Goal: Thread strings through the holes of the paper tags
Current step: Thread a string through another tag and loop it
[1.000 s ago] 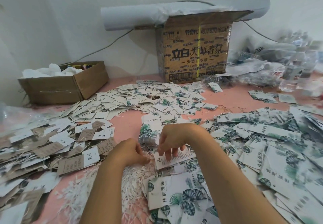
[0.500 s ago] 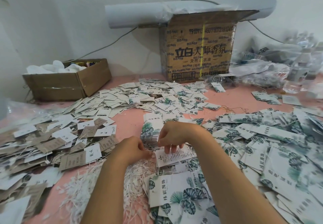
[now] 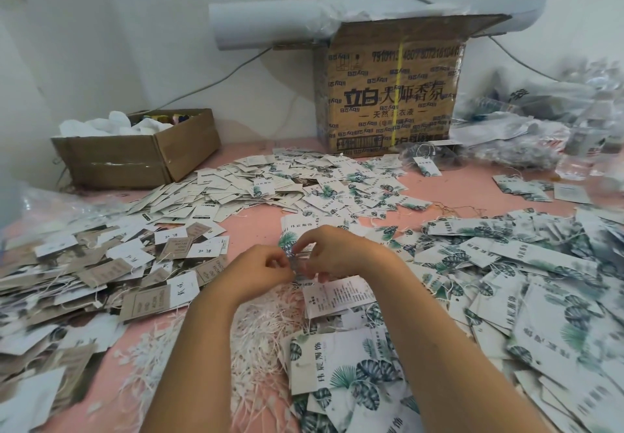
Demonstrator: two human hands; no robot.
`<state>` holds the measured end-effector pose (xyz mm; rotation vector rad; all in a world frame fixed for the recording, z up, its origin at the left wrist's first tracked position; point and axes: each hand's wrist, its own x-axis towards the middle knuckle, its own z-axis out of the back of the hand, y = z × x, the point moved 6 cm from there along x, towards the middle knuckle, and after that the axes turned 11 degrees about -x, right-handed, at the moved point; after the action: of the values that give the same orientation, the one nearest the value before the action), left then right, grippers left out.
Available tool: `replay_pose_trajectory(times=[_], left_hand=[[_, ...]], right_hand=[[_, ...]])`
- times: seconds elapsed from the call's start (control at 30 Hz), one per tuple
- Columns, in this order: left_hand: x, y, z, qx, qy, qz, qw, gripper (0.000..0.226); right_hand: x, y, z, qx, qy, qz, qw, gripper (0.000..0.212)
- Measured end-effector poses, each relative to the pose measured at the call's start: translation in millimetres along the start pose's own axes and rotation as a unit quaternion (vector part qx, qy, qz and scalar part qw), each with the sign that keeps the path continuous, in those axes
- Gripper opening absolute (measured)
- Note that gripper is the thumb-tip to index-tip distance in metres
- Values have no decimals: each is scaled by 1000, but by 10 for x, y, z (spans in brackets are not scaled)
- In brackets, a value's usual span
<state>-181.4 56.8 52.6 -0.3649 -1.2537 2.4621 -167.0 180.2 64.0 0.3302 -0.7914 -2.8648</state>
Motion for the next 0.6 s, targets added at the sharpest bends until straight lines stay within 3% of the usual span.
replay_pose_trajectory(times=[0.23,0.47,0.6], left_hand=[[-49,-113,53,-130,-28,-19,991,14],[-40,-171,86,-218,-54,-58,973,13],[-43,-192,26,-270,-18,-63,961,20]], right_hand=[[-25,84,178,21,-116,64,991,7],[-81,140,290,72,-189,88,975,20],[-136,173,397,96,-256,94,957,23]])
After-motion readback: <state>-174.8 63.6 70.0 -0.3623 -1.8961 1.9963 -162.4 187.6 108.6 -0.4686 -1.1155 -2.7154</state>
